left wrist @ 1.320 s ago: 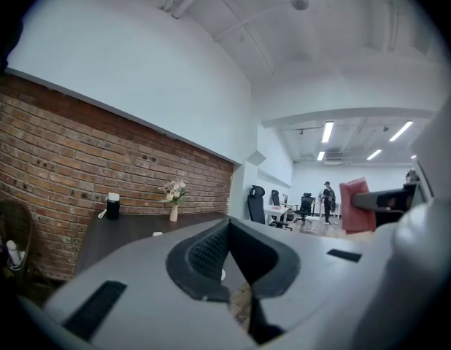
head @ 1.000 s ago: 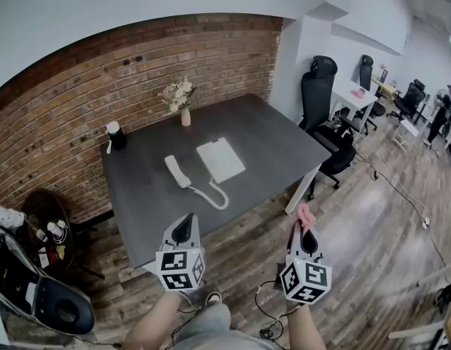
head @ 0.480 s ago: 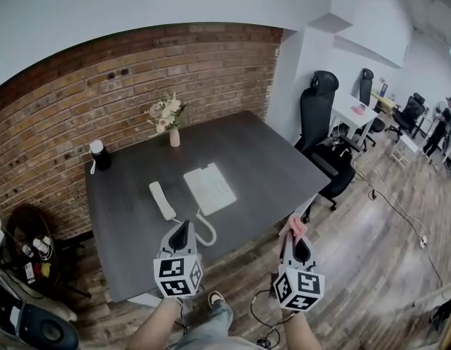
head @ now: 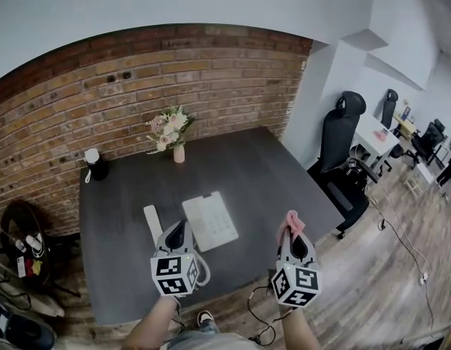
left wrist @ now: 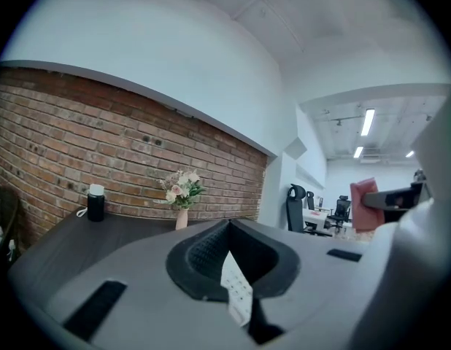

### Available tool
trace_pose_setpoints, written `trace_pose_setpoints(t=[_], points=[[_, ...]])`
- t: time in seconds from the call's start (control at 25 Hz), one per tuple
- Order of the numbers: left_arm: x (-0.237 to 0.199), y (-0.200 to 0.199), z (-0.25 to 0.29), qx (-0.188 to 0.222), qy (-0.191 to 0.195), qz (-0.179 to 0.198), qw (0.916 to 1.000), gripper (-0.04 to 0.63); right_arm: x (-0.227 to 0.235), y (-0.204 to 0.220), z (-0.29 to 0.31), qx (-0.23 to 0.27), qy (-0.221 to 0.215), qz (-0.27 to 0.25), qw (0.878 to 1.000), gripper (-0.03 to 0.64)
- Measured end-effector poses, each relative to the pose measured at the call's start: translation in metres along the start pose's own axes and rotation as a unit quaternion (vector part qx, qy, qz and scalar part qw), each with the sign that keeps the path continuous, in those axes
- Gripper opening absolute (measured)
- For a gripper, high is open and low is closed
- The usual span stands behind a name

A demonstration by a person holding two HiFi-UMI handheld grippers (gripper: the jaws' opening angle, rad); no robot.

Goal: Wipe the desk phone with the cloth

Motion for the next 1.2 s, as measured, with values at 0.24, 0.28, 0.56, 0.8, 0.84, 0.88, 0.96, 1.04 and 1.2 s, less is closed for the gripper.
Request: trace_pose_setpoints(t=[0.24, 0.28, 0.56, 0.8, 0.84, 0.88, 0.96, 1.04, 1.2], points=[[-0.022, -0.005, 0.036, -0.011, -0.04, 0.001, 0.9992, 0.003, -0.005, 0.002, 0.069, -0.025, -0.038, 0.001, 0.999, 0.018], [-0.027, -0.005, 0.038, -0.013, -0.048, 0.002, 0.9987, 0.003, -0.005, 0.005, 0.078, -0.031, -0.045, 0.003, 0.999, 0.018], [-0.049, 0.006, 0.043, -0.025, -0.128, -0.009, 0.9914, 0.003, -0.003, 0.021, 0.139, -0.062, -0.09, 0.016, 0.994, 0.019], [-0.048, 0.007, 0.055, -0.025, -0.206, -0.026, 0.9779, 0.003, -0.001, 0.023, 0.2, -0.086, -0.155, 0.013, 0.984, 0.02], [-0.047, 0.007, 0.056, -0.026, -0.217, -0.029, 0.9755, 0.003, -0.002, 0.023, 0.208, -0.092, -0.165, 0.014, 0.982, 0.018], [-0.046, 0.008, 0.057, -0.026, -0.226, -0.03, 0.9733, 0.003, -0.002, 0.024, 0.215, -0.096, -0.175, 0.015, 0.98, 0.019], [-0.045, 0.01, 0.056, -0.026, -0.241, -0.032, 0.9696, 0.003, -0.004, 0.026, 0.226, -0.102, -0.191, 0.014, 0.976, 0.02], [-0.045, 0.016, 0.053, -0.03, -0.253, -0.034, 0.9664, 0.003, -0.005, 0.03, 0.232, -0.111, -0.201, 0.016, 0.973, 0.02], [-0.049, 0.025, 0.046, -0.034, -0.272, -0.045, 0.9607, 0.003, -0.013, 0.039, 0.237, -0.13, -0.217, 0.023, 0.967, 0.02]])
Point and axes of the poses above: the fingertips, and each gripper's own axes: z forward along the fingers, x to its right, y out of its underside, the point moved 6 cm from there along -z, backward along the fingers, and after that the axes turned 3 degrees about -y, right-handed, at the moved point
